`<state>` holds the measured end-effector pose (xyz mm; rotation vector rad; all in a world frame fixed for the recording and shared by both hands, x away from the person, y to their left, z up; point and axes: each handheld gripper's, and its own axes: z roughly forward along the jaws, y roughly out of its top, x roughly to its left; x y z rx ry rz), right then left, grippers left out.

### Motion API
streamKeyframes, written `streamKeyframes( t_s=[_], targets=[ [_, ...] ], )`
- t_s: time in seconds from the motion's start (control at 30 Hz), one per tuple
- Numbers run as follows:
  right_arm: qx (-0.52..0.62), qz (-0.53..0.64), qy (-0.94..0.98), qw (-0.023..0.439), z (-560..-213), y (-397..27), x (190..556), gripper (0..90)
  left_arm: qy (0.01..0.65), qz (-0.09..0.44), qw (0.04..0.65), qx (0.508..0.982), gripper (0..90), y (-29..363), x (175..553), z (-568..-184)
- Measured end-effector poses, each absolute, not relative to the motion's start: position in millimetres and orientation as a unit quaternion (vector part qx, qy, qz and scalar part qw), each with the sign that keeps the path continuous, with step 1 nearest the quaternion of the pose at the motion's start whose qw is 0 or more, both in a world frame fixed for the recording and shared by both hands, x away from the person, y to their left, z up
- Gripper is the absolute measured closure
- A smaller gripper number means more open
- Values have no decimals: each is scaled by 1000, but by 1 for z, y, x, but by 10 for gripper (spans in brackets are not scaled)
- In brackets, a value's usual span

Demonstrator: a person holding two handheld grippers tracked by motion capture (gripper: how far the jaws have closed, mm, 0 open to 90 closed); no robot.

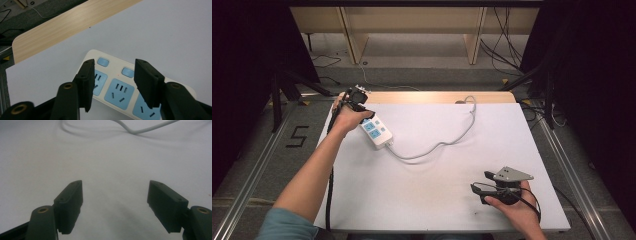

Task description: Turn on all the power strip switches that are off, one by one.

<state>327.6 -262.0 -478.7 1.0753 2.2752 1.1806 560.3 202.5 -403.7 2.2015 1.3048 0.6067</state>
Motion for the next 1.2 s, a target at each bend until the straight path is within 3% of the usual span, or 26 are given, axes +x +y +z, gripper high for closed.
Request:
streamKeyframes(
  t_s=[0.3,0.73,1.2],
  targets=[
    [383,419,802,182,-478,-263,328,297,474,214,271,810,370,201,535,-398],
    [385,419,801,184,-477,-265,328,296,445,214,297,817,310,200,496,-396],
    [386,419,800,186,-476,-266,329,295,401,212,345,821,276,190,429,-418]
  ],
)
